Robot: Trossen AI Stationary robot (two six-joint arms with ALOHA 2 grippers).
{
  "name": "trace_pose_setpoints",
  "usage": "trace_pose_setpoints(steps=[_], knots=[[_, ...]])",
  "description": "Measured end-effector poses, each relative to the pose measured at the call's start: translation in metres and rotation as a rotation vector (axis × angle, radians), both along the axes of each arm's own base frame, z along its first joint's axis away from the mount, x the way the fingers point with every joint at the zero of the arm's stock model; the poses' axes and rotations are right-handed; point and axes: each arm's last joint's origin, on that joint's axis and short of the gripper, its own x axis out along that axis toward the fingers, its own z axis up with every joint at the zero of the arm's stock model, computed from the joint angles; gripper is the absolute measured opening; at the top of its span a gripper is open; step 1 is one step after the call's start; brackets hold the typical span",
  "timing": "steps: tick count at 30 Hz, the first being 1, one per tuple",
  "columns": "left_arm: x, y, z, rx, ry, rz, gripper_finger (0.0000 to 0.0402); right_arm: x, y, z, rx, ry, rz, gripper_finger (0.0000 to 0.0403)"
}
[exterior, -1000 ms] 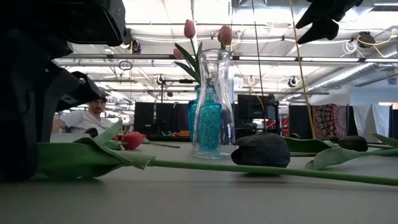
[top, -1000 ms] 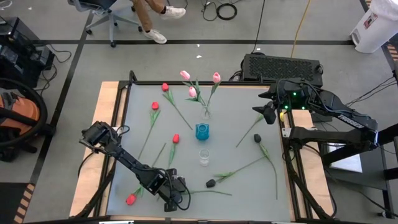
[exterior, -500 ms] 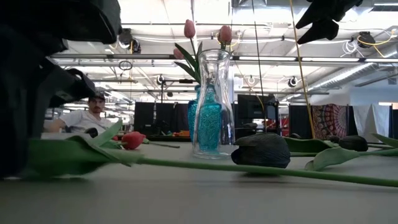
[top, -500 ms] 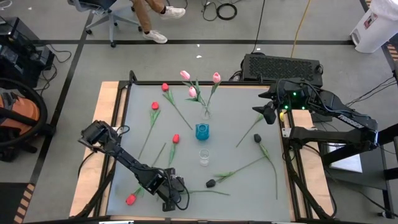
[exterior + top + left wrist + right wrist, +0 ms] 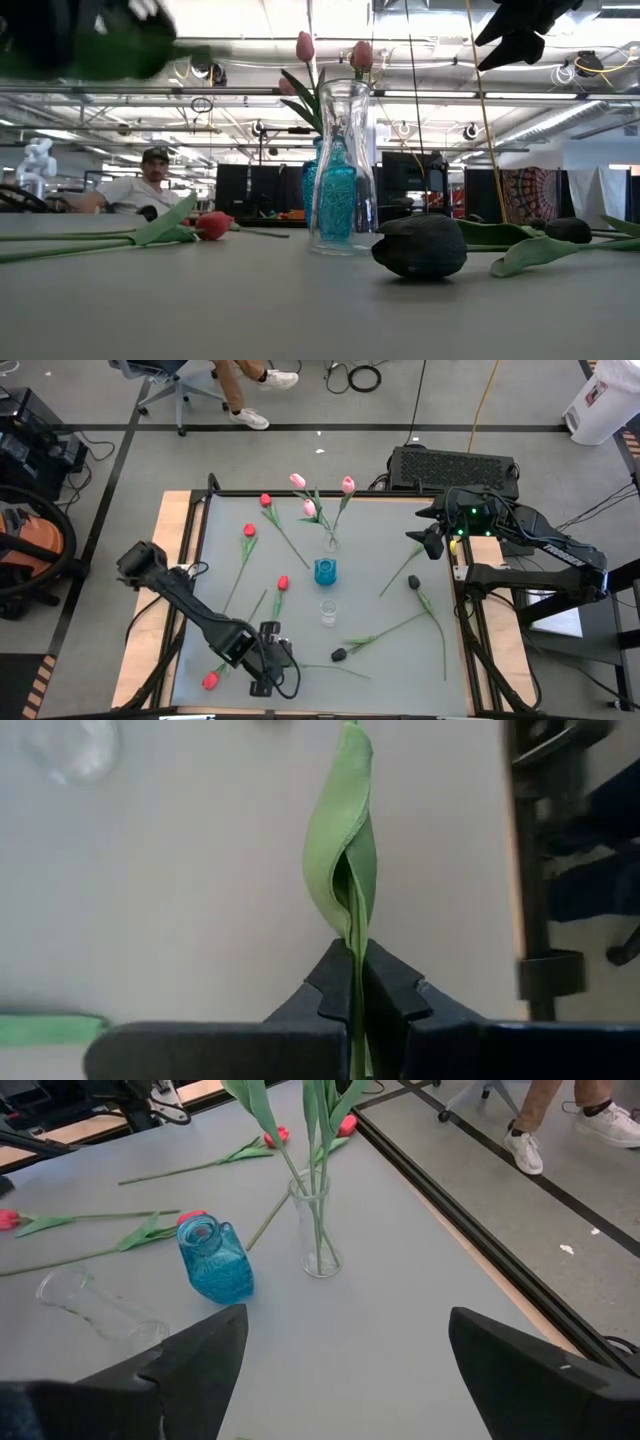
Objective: Sort flowers into vase by color
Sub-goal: Put the bottom left black tulip into the blue vase
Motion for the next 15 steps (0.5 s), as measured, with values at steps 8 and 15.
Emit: trace_pose_setpoints(steps=[8,15], knots=[[-0.01,0.018,0.059,0.018,-0.039,-0.036,0.0012,0.0,0.0,0.0,0.0,0.0,0.0,0.0338],[-0.021,0.043,0.104,0.011,-0.116,-0.027,0.0012,0.0,0.0,0.0,0.0,0.001,0.0,0.0338]])
